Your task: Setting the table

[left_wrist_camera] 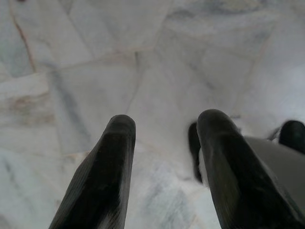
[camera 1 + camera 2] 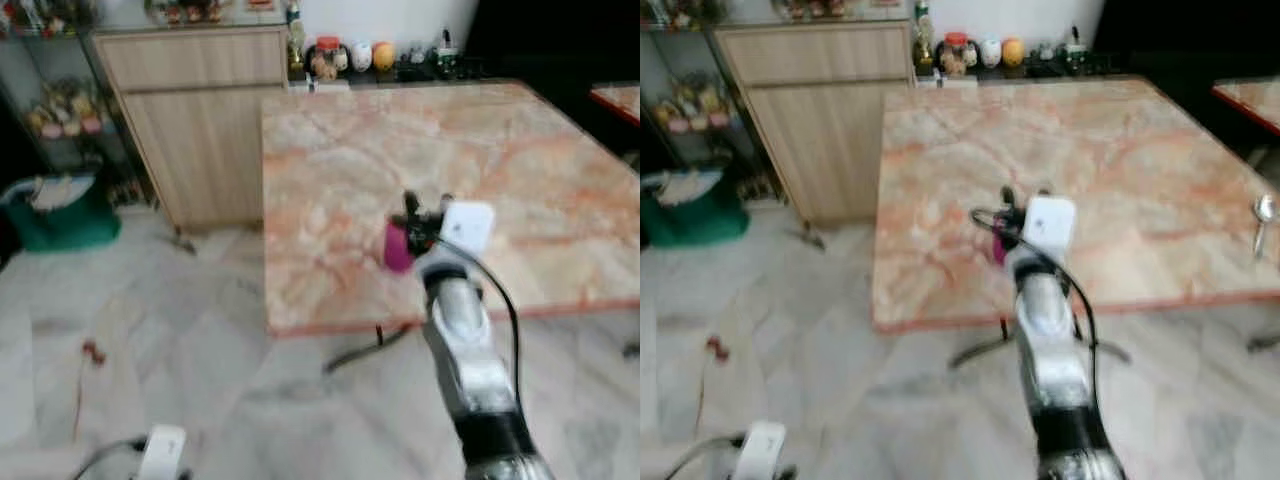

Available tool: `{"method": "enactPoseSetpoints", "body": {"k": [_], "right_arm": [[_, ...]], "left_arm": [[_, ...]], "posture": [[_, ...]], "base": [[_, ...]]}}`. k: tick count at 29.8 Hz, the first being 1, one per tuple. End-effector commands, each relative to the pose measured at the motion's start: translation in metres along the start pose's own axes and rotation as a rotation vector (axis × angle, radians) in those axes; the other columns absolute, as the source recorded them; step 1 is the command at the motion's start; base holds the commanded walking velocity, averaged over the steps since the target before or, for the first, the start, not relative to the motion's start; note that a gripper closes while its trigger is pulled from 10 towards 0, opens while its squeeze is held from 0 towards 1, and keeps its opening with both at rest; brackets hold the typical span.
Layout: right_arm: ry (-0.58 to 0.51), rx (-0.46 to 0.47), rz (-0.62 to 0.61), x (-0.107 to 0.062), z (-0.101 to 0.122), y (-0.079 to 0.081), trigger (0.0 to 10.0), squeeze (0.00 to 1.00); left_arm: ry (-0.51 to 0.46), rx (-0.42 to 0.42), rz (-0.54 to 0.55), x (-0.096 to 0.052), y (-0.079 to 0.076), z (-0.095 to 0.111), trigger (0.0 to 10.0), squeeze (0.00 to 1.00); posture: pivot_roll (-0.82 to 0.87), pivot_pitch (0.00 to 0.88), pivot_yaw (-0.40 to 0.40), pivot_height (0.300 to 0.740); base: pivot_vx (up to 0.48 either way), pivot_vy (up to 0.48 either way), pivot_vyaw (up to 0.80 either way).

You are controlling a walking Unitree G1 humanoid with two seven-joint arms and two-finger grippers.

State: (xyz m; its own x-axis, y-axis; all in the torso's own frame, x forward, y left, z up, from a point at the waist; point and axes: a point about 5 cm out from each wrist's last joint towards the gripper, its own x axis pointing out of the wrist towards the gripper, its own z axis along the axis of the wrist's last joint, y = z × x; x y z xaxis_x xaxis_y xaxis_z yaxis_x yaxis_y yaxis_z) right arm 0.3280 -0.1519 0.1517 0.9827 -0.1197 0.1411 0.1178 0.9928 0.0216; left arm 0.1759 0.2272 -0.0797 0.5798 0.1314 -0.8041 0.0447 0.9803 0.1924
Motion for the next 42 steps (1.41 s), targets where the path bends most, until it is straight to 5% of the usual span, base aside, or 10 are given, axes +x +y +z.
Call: {"method": "enactPoseSetpoints", "body": {"k": [1,14,16,30,31,32,42], "right_arm": [[-0.003,0.007,0.035,-0.001,0.007,0.011,10.0,0.00],[0.131,-0.058,0.143,-0.012,-0.002,0.018,10.0,0.00],[0.145,-0.058,0.179,-0.014,0.002,0.021,10.0,1.00],[0.316,-0.078,0.417,-0.030,0.016,0.042,10.0,1.00],[0.338,-0.087,0.422,-0.030,0.018,0.042,10.0,0.75],[0.353,-0.109,0.440,-0.030,0.018,0.043,10.0,0.00],[0.472,-0.226,0.487,-0.033,0.009,0.034,10.0,0.00]], "left_arm": [[0.020,0.023,0.016,-0.001,0.008,-0.004,10.0,0.00],[0.022,0.025,0.014,-0.001,0.005,-0.006,10.0,0.00],[0.026,0.026,0.013,-0.002,0.005,-0.007,10.0,0.00],[0.045,0.039,0.010,-0.003,0.007,-0.014,10.0,0.00],[0.047,0.041,0.010,-0.003,0.007,-0.015,10.0,0.00],[0.049,0.042,0.010,-0.004,0.007,-0.015,10.0,0.00],[0.054,0.043,0.005,-0.004,0.006,-0.017,10.0,0.00]], "posture": [[0.08,0.000,-0.039,0.740],[0.08,0.000,-0.040,0.740],[0.08,0.000,-0.041,0.740],[0.07,0.000,-0.034,0.740],[0.07,0.000,-0.035,0.740],[0.07,0.000,-0.035,0.740],[0.06,0.000,-0.039,0.740]], "base": [[0.296,0.000,0.00],[0.046,0.000,0.00],[0.000,0.000,0.00],[0.000,0.000,0.00],[0.000,0.000,0.00],[0.000,0.000,0.00],[0.000,0.000,0.00]]}}
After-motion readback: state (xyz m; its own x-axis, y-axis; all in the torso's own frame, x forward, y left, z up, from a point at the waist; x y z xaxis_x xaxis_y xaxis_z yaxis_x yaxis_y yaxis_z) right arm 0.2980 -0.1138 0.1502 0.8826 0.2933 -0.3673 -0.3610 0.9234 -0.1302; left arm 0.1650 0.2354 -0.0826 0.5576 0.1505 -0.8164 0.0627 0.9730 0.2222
